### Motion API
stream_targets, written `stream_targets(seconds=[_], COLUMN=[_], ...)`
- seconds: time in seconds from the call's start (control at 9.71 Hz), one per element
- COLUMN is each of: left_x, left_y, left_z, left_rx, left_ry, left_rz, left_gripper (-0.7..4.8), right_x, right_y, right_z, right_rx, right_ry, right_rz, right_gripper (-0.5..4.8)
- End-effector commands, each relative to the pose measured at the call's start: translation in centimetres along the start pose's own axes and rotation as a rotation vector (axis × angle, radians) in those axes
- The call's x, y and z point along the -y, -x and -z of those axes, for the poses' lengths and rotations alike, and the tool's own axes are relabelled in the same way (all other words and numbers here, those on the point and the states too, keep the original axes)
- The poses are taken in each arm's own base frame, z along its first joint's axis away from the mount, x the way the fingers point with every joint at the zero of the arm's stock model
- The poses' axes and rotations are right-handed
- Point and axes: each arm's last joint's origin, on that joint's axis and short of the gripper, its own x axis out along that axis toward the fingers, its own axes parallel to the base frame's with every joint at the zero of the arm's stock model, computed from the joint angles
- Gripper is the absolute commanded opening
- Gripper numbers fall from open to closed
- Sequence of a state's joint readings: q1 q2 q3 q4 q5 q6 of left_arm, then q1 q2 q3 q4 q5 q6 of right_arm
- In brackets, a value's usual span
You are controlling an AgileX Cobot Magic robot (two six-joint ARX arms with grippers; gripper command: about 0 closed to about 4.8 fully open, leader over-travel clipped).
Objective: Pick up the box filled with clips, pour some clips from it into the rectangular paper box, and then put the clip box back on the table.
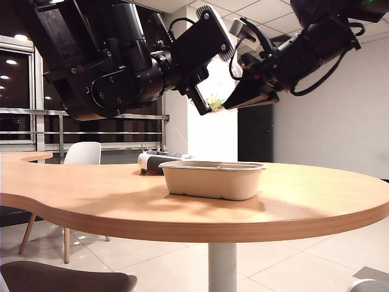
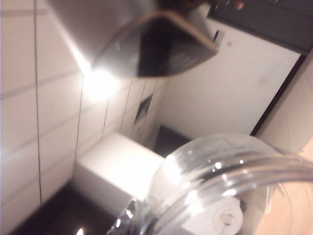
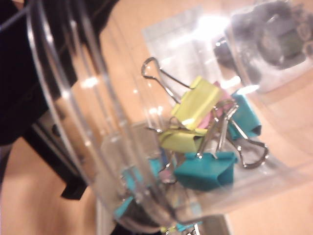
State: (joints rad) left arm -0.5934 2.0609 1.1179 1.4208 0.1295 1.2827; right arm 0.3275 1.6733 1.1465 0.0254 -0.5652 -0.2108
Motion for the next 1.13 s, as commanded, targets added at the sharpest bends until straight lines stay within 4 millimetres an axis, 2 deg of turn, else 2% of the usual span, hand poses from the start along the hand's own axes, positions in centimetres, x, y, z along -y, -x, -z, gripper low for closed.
stream_targets(seconds=[0.1, 0.31, 0.72, 1.13], left_x=[-0.5, -1.1, -2.0, -2.0], left_y=[0.0, -0.4, -1.3, -1.3], left_z=[0.1, 0.6, 0.4, 0.4], left_rx=[0.083, 0.081, 0.085, 0.088], left_ry=[-0.095, -0.144, -0.279, -0.279], left_rz=[-0.016, -0.04, -0.086, -0.087], left_gripper=[-0.05, -0.05, -0.05, -0.05], right_x=[0.1, 0.4, 0.4, 0.6], right_y=[0.3, 0.4, 0.3, 0.4], right_z=[0.0, 0.1, 0.1, -0.9], right_rx=[-0.04, -0.065, -0.062, 0.029], right_ry=[-0.015, -0.016, -0.015, 0.033], right_rz=[0.065, 0.174, 0.175, 0.194], right_gripper=[0.0, 0.0, 0.0, 0.0])
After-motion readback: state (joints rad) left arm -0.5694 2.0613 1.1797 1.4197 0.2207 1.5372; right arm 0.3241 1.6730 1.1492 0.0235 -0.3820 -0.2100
